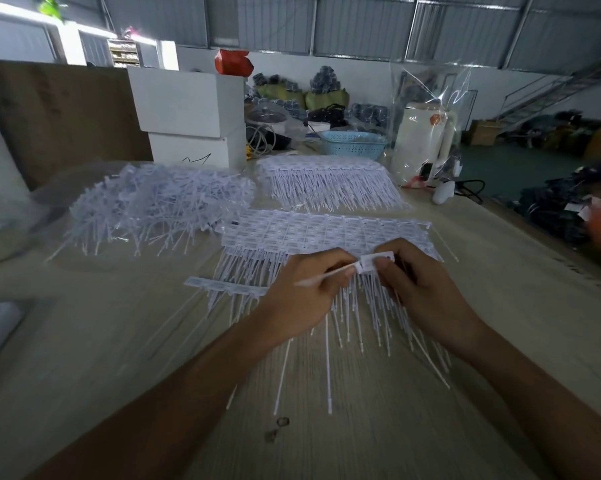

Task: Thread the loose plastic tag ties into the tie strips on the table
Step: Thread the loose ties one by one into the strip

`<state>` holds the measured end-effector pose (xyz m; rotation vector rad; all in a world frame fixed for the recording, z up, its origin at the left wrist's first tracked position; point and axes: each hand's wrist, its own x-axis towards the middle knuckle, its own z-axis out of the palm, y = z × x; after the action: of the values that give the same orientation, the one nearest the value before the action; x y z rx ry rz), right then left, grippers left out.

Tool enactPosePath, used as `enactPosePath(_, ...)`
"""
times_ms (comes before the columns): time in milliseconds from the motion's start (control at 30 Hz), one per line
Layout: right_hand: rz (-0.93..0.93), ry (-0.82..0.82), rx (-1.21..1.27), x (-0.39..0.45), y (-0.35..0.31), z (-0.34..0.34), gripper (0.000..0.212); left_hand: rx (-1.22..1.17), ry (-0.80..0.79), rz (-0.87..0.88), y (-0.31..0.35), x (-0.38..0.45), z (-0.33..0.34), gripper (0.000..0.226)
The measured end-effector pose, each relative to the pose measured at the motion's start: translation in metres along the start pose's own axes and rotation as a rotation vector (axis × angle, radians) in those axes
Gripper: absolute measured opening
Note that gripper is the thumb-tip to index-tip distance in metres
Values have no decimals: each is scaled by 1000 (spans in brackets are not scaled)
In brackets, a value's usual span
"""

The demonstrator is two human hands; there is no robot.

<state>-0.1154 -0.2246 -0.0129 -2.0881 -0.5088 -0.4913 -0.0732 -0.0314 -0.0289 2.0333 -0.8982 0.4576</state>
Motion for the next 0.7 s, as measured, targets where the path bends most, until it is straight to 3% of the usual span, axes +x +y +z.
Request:
enactPosePath(133, 100, -2, 186, 0, -4, 0, 15, -24, -38, -8, -1, -1, 0, 18)
enactPosePath(433, 56, 20, -26, 2, 1, -1, 15, -80, -39, -53, 0, -1, -2, 17)
enactPosePath(567, 73, 102, -91, 4, 6, -2, 16, -52, -66, -27, 4, -3, -1, 19)
enactPosePath(700, 128, 200, 6, 6, 12, -18, 24, -82, -37, -4, 7, -2, 0, 21)
